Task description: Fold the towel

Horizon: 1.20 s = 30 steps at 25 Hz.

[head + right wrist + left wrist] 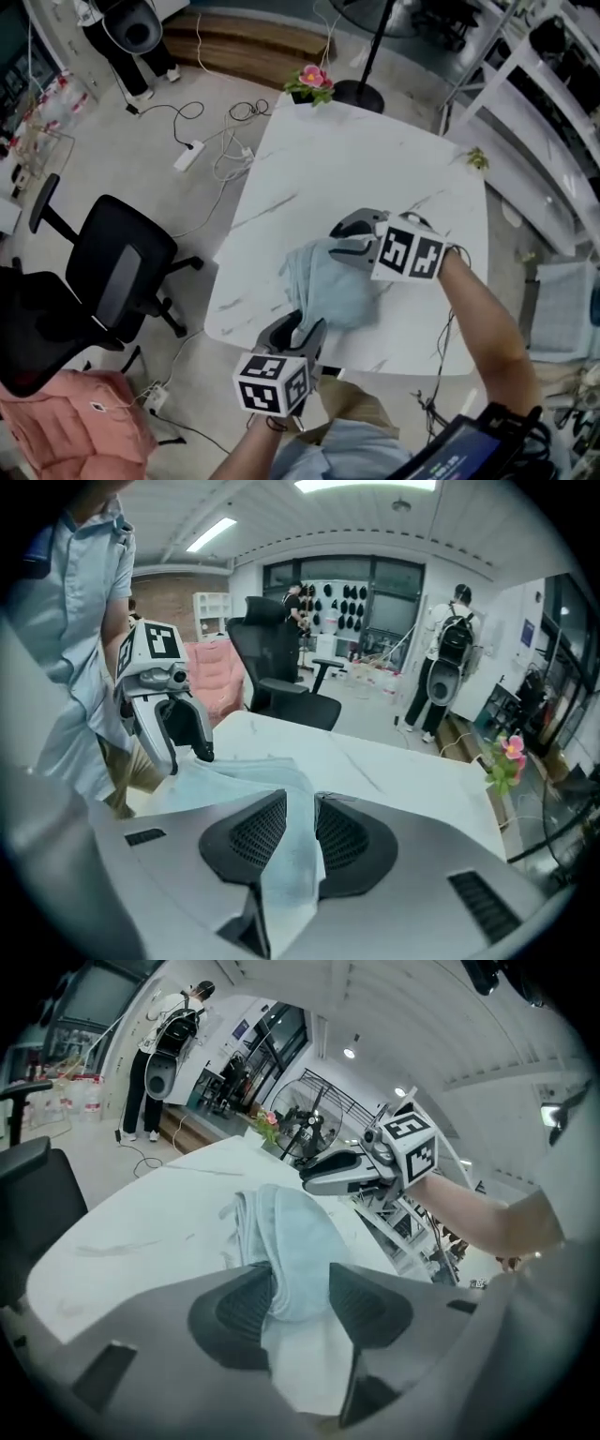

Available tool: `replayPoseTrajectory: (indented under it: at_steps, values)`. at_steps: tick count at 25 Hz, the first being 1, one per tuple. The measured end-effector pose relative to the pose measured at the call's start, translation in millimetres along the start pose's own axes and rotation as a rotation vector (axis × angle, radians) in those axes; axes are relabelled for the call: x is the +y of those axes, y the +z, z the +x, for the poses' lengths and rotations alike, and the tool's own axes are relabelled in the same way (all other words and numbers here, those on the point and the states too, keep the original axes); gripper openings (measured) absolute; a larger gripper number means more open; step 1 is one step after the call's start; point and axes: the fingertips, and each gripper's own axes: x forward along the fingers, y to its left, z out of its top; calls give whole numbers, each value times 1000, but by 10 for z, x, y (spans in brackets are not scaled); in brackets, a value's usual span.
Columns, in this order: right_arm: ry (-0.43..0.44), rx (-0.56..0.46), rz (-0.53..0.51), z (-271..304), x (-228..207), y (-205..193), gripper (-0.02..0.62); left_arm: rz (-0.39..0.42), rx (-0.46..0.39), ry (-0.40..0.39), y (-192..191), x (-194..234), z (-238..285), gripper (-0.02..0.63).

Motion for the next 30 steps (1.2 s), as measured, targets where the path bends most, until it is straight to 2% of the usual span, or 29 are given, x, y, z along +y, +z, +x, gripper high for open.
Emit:
replayPoseTrajectory:
  at_steps: [2, 4, 5, 7, 11, 14, 18, 23, 28, 30]
  values:
    - [61, 25, -31, 160, -1, -76, 116, -20, 8, 27, -67, 53, 53, 195]
    - [98, 46, -60, 284, 2, -149, 115, -28, 11, 56, -100, 124, 89, 164]
    - [104, 47, -75, 319, 1, -165, 70, -33, 10, 69, -108, 164, 93, 126]
    - [100, 8, -93, 292, -8, -101, 51, -59, 4, 82, -114, 224, 84, 77]
    - [46, -132, -126, 21, -27, 269, 48, -117, -8, 76, -114, 259, 61, 66]
    - [26, -155, -164, 63, -35, 430, 48, -137, -11, 71, -119, 266, 53, 64]
    - [56, -86, -189, 424, -95, 429, 49, -187, -18, 68, -143, 289, 30, 61]
    - [131, 21, -185, 848, -73, 135, 48, -226, -26, 65, -191, 359, 40, 61]
    - [139, 56, -106, 1015, -39, -18, 46, -262, -22, 76, -249, 463, 80, 61]
    - [130, 49, -71, 949, -74, 57, 70, -281, -16, 64, -253, 473, 87, 60]
